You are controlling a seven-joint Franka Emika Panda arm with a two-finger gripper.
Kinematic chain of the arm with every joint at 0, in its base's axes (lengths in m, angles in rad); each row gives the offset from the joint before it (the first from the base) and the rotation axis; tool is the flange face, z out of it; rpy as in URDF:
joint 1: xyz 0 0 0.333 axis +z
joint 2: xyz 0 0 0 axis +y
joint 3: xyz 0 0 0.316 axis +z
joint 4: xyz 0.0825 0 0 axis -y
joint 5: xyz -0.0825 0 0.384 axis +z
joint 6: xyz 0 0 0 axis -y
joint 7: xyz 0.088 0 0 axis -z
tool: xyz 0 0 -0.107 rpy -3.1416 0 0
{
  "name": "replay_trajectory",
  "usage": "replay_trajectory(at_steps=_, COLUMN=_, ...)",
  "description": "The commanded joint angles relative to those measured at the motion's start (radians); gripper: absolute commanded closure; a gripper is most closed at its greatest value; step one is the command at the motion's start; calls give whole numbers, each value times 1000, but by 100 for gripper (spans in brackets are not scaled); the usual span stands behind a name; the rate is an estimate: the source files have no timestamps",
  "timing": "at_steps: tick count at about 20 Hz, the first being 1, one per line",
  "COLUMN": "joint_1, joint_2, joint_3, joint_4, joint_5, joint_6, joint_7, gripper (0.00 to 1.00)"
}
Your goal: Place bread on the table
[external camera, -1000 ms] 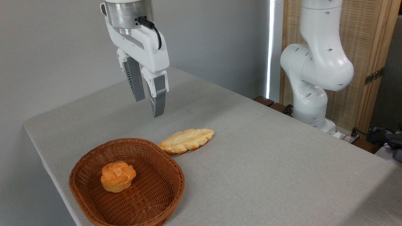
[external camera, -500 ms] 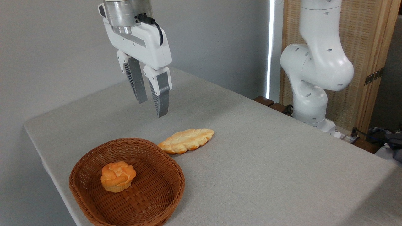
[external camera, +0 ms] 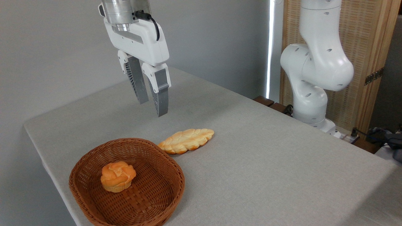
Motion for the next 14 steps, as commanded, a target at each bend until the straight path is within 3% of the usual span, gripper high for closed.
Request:
replay_trajectory(at_steps=1, joint_1=-3, joint_2=6, joint_3=12, joint_4=27, joint_5=-27, joint_6=-35, joint_7=-14, gripper=0)
replay_trajectory(at_steps=4, joint_1=-2, joint_2=6, joint_3=13, joint_4=29, joint_5=-33, joint_6=-33, joint_7=-28, gripper=0)
replay_trajectory(at_steps=7, joint_1=7, joint_2=3, joint_3=35, joint_4=29, joint_5=-76, joint_6=-32, joint_7=-64, gripper=0)
replay_trajectory(at_steps=14, joint_1=9, joint_2=3, joint_3=32, joint_4=27, joint_5=-74, joint_6=-33, joint_7=-95, gripper=0)
